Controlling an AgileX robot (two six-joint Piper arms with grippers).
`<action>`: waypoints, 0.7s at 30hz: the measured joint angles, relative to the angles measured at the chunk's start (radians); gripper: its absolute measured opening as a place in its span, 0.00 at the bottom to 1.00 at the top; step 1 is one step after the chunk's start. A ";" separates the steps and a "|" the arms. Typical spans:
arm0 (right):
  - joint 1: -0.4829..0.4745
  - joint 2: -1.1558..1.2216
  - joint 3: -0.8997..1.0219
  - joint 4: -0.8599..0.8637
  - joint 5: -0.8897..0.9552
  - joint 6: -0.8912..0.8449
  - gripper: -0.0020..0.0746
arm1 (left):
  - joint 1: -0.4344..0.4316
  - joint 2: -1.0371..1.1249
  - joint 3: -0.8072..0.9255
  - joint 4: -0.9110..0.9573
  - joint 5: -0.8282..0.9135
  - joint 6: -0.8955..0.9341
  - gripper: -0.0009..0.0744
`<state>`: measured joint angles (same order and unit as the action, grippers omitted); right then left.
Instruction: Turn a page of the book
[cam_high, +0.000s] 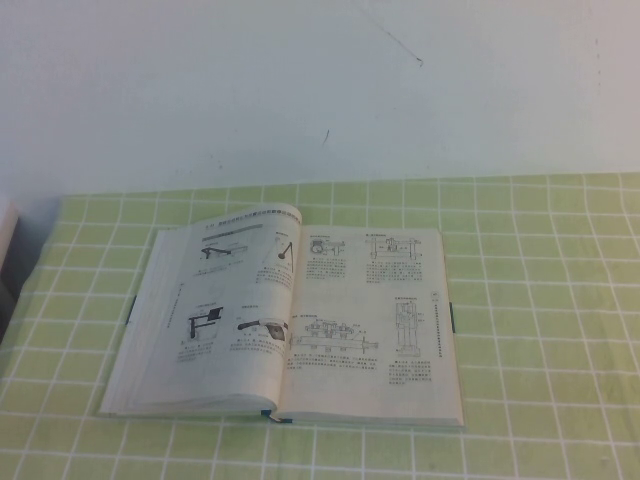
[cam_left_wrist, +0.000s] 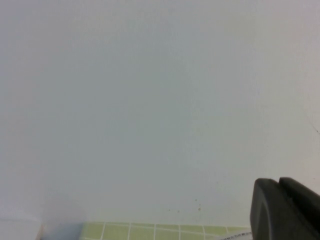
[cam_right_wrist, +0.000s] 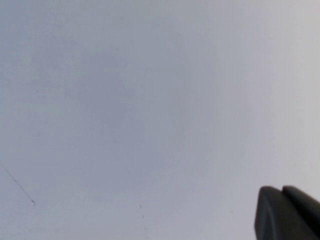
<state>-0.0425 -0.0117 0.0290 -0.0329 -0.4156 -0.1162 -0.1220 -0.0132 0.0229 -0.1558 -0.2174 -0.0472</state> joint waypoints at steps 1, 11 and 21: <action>0.000 0.000 0.000 0.001 0.000 0.000 0.02 | 0.000 0.000 0.000 -0.002 0.002 0.000 0.01; 0.000 0.000 -0.148 0.002 0.390 -0.018 0.02 | 0.000 0.000 -0.042 -0.138 0.046 0.012 0.01; 0.000 0.155 -0.360 0.033 0.798 -0.051 0.02 | 0.000 0.220 -0.362 -0.149 0.498 0.057 0.01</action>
<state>-0.0425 0.1432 -0.3308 0.0000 0.3828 -0.1673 -0.1220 0.2068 -0.3393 -0.3045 0.2803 0.0095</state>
